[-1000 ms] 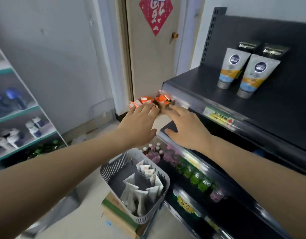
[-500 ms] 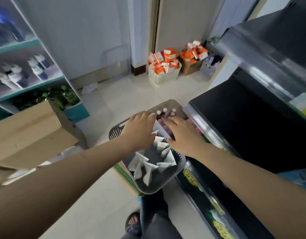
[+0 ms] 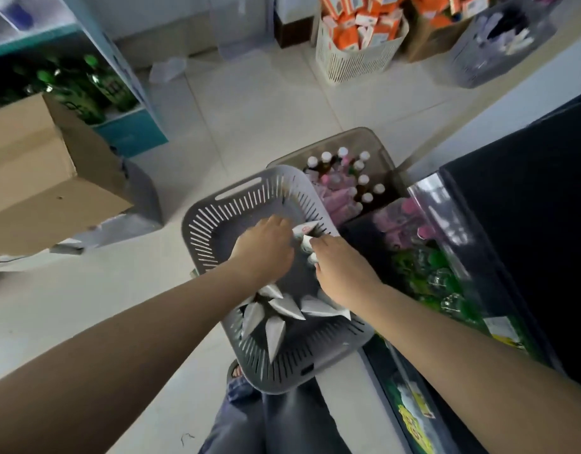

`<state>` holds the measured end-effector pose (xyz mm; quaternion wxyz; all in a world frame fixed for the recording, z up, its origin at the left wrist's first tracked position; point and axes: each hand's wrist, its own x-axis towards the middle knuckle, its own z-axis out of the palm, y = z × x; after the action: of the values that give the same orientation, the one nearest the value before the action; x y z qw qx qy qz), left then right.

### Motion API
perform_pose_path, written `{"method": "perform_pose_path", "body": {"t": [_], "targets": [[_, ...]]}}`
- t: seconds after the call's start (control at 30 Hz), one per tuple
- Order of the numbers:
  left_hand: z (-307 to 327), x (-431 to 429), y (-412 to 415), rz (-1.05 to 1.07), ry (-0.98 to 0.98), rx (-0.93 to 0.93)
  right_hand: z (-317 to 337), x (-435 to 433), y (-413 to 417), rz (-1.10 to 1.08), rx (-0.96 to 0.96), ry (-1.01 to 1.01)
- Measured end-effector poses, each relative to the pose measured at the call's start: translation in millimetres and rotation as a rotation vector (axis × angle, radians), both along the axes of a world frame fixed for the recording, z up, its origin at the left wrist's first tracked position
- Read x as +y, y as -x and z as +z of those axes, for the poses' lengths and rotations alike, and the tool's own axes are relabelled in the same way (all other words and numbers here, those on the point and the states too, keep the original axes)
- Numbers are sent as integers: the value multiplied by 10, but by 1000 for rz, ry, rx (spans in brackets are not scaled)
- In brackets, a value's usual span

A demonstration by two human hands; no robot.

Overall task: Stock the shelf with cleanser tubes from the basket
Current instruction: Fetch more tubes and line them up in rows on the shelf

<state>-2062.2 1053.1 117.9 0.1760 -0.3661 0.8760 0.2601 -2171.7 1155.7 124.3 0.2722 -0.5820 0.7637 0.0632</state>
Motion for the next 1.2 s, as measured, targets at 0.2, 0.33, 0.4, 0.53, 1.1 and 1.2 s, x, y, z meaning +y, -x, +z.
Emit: {"method": "perform_pose_path", "body": {"t": [0.2,0.33,0.4,0.53,1.1,1.2], "targets": [[-583,-120,197,46,-7,-37,-378,-272,65,110,101,-82],[-832,-132,322,64,2,-32,-552,-353,81,127,105,-142],[-899,-123,355,24,15,-33,-596,-389,86,125,100,-137],[-997,-132,383,-17,68,-8,-649,-462,105,92,84,-99],[-1033,-213,468,-45,94,65,-777,-448,170,92,62,-38],[-1046,-250,425,-37,142,99,-712,-435,160,94,43,-36]]}}
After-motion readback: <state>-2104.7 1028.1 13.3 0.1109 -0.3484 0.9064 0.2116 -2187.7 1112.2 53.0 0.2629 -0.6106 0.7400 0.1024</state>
